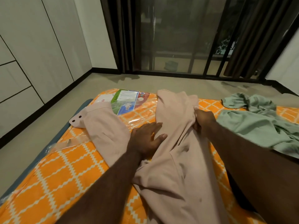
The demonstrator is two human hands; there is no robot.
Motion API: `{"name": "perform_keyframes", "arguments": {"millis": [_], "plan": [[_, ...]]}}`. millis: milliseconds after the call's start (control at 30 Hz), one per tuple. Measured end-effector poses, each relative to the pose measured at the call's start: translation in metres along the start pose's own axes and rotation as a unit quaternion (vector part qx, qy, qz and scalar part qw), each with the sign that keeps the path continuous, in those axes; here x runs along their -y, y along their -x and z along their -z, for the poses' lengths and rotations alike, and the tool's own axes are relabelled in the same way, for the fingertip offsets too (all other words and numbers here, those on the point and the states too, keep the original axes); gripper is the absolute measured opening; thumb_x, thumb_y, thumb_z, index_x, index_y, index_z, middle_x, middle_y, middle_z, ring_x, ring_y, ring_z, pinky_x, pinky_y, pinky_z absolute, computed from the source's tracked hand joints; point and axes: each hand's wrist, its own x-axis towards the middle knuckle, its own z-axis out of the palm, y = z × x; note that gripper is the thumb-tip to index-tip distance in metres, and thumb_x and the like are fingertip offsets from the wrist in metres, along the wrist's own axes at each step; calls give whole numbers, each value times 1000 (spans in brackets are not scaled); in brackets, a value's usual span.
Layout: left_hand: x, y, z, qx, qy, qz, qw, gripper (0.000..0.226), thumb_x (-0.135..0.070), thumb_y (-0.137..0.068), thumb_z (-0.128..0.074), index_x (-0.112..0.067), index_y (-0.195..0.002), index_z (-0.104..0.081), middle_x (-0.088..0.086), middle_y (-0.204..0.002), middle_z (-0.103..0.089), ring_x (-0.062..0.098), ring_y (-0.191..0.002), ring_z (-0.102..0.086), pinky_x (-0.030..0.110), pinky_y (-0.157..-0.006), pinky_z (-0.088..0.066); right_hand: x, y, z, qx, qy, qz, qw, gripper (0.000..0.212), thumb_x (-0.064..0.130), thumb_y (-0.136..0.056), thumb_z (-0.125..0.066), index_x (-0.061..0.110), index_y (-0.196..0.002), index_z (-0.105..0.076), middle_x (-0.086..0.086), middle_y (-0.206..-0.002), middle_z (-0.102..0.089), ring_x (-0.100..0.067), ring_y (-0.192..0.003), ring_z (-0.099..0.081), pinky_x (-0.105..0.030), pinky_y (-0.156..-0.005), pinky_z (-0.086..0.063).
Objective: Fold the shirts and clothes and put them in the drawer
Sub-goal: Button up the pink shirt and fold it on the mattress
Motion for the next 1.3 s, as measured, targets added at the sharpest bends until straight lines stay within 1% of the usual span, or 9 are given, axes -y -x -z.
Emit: {"name": "perform_keyframes", "arguments": {"millis": [133,300,400,533,700,900,1033,1200,1300], "plan": [[-3,-2,3,23,-12,5,1000,75,-80,-87,-27,-41,-149,-42,-17,-151,-48,10,-140,-39,48,-112,-30,-7,26,4,97,-55,27,993,37,38,-87,-75,10,-75,-53,-9,-55,-45,-19,-33,-42,-23,-39,-35],[-8,-4,14,70,74,44,994,74,-78,-84,-40,-36,-143,-51,-8,-148,-52,15,-136,-45,48,-113,-35,-35,81,20,124,17,74,989,65,47,-69,-83,19,-113,-44,-20,-93,-67,-20,-46,-54,-28,-42,-43],[-22,10,24,-9,119,25,993,42,-57,-88,-59,-19,-96,-73,2,-100,-67,18,-99,-59,36,-86,-45,-54,119,34,128,85,103,983,73,53,-61,-80,26,-116,-40,-19,-97,-70,-25,-56,-61,-35,-47,-53],[-58,48,50,70,-27,-61,995,61,-65,-93,-47,-18,-53,-48,1,-54,-47,19,-58,-51,38,-58,-39,-56,170,52,189,103,67,974,60,37,-71,-86,18,-112,-48,-18,-98,-68,-24,-56,-61,-34,-48,-52],[-96,63,68,246,-157,-19,956,41,-54,-95,-56,-16,-82,-64,7,-90,-67,27,-92,-63,34,-68,-36,-57,203,63,223,93,49,969,45,31,-82,-72,17,-119,-51,-18,-95,-63,-24,-59,-57,-38,-49,-54],[-172,70,85,186,-44,-77,978,41,-48,-93,-58,-14,-108,-75,7,-110,-71,26,-105,-63,39,-87,-47,-68,240,109,242,-2,-44,969,45,50,-104,-47,10,-114,-63,-15,-103,-69,-26,-74,-66,-34,-61,-54],[-199,89,70,199,-220,-87,951,44,-55,-95,-55,-39,-136,-58,2,-139,-50,29,-133,-39,46,-106,-26,-98,245,127,196,98,-40,975,30,41,-102,-52,14,-96,-64,-12,-99,-65,-25,-77,-62,-40,-78,-57],[-182,148,78,13,-148,68,987,56,-54,-89,-62,-31,-139,-51,8,-138,-46,33,-130,-43,47,-105,-35,-121,261,131,114,307,35,944,67,60,-85,-67,6,-124,-62,-16,-128,-64,-36,-117,-61,-35,-78,-46],[-155,193,78,44,-42,270,961,61,-50,-89,-63,-23,-140,-43,15,-140,-42,41,-131,-43,49,-103,-42,-117,281,128,150,314,16,937,93,60,-65,-74,6,-138,-52,-15,-136,-58,-36,-125,-58,-38,-86,-53]]}}
